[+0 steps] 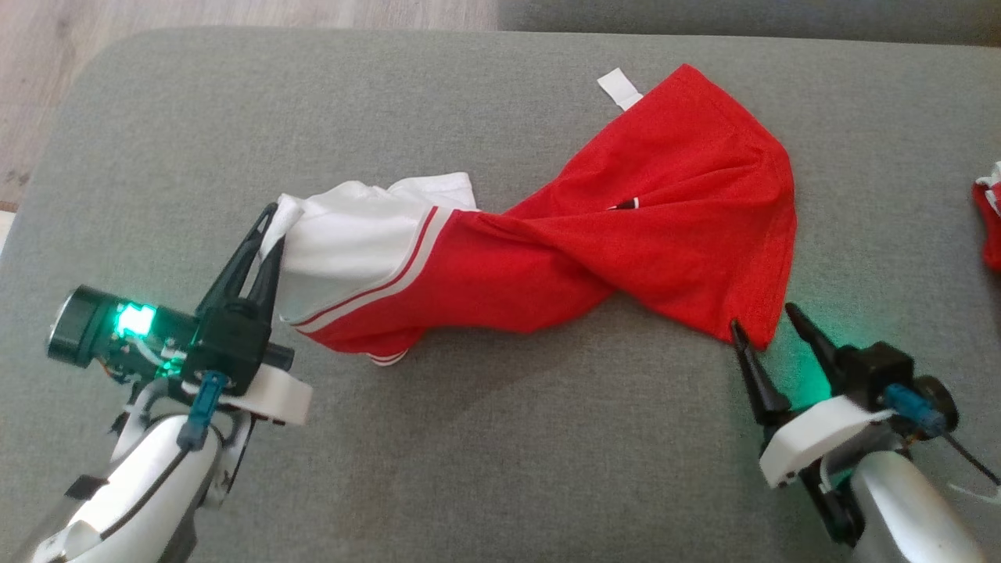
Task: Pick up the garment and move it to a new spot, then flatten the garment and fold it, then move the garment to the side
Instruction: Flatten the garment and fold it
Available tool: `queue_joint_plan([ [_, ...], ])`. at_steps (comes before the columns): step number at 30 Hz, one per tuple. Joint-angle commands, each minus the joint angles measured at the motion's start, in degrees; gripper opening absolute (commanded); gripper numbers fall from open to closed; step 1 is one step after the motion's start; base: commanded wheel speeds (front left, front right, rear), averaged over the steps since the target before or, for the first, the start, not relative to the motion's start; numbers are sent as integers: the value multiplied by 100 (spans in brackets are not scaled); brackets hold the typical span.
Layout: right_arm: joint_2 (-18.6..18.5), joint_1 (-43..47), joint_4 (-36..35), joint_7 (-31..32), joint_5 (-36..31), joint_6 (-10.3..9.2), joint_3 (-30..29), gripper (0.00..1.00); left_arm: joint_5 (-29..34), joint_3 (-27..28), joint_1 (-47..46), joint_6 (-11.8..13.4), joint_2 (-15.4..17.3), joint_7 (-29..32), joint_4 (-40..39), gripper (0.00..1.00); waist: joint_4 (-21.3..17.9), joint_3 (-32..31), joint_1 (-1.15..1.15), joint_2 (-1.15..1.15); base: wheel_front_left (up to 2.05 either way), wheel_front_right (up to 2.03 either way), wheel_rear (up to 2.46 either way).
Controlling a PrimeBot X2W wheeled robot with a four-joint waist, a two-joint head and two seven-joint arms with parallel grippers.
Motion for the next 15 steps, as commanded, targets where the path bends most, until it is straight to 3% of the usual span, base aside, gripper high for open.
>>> queue_joint_plan([
  [1, -150, -71, -69, 14, 44, -4, 230, 100, -66, 325, -384, 15, 210, -75, -91, 0, 24, 14, 0, 0, 0, 0, 0],
  [15, -127, 14, 219, 123, 87, -4, 572, 100, -132, 245, -533, -33, 85, -248, 161, 0, 70, 53, 0, 0, 0, 0, 0],
])
